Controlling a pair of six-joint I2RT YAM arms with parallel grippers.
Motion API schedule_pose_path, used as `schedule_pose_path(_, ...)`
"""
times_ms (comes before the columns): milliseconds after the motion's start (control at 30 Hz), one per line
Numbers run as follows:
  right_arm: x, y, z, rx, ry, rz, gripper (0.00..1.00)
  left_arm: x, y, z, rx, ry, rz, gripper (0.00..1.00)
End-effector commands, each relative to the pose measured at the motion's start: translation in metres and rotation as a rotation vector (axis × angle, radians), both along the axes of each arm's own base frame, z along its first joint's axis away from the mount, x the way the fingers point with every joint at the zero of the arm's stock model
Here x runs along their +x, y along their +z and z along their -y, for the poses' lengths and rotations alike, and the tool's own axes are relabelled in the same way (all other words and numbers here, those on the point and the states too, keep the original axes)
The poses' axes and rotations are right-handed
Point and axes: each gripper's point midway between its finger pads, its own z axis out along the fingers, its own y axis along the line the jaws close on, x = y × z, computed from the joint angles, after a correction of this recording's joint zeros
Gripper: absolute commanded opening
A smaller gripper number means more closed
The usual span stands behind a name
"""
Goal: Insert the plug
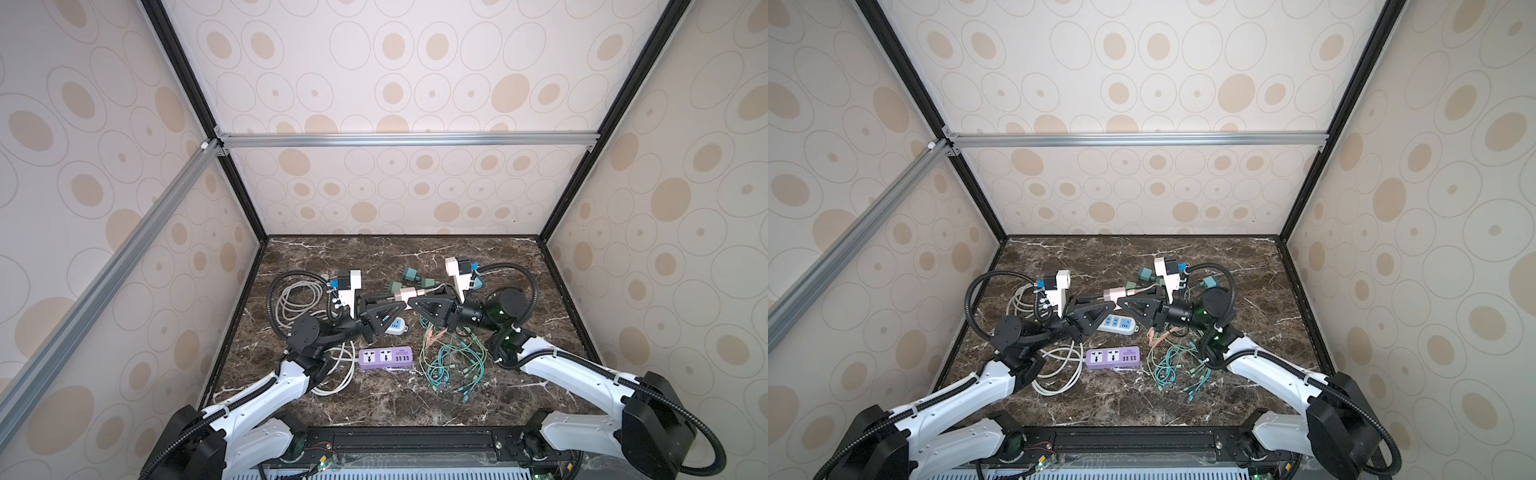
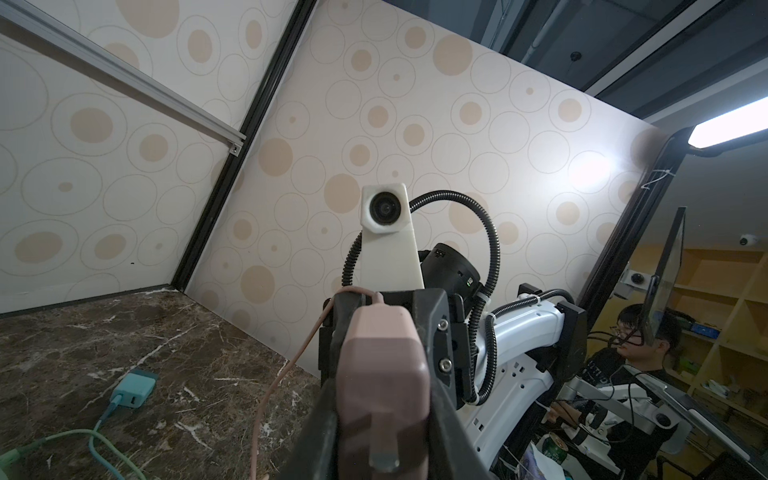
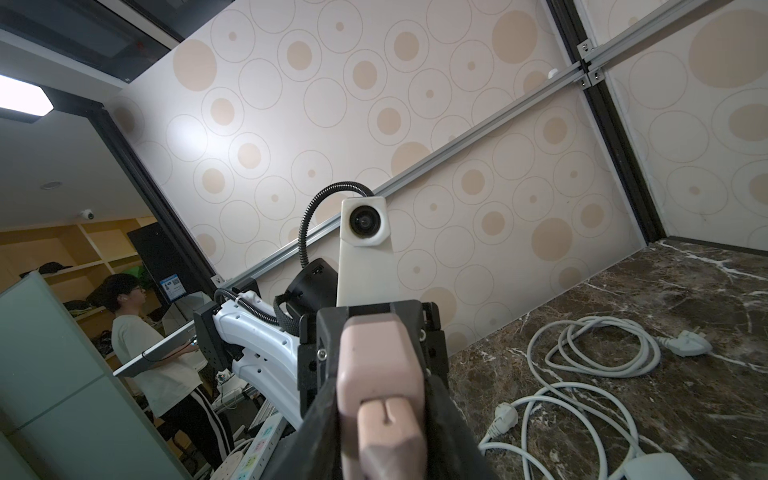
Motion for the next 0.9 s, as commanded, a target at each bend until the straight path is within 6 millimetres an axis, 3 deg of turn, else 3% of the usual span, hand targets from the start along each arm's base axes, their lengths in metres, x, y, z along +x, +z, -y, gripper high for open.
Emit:
schedule_pose_path(0,-0.008,0.021,-0.001,0.045,0.032,0.053,0.29,-0.009,0.012,-0.001,-0.033,-0.023,0.053,0.00)
schedule_pose_path(133,-0.009,0.020,-0.001,0.045,0.034,0.053,0.22,-0.009,0.011,-0.001,-0.032,-0.021,0.049,0.00)
schedule_pose_path(233,-0.008,0.019,-0.001,0.038,0.029,0.050,0.16,-0.008,0.009,-0.002,-0.023,-0.012,0.043,0.07)
schedule_pose_path(567,-0.001,0.007,0.003,-0.047,-0.050,0.053,0.09,-0.001,-0.011,-0.016,0.059,0.126,0.014,0.55)
schedule_pose_path(867,0.017,-0.007,0.013,-0.190,-0.166,0.064,0.08,0.011,-0.056,-0.038,0.190,0.297,-0.108,0.75)
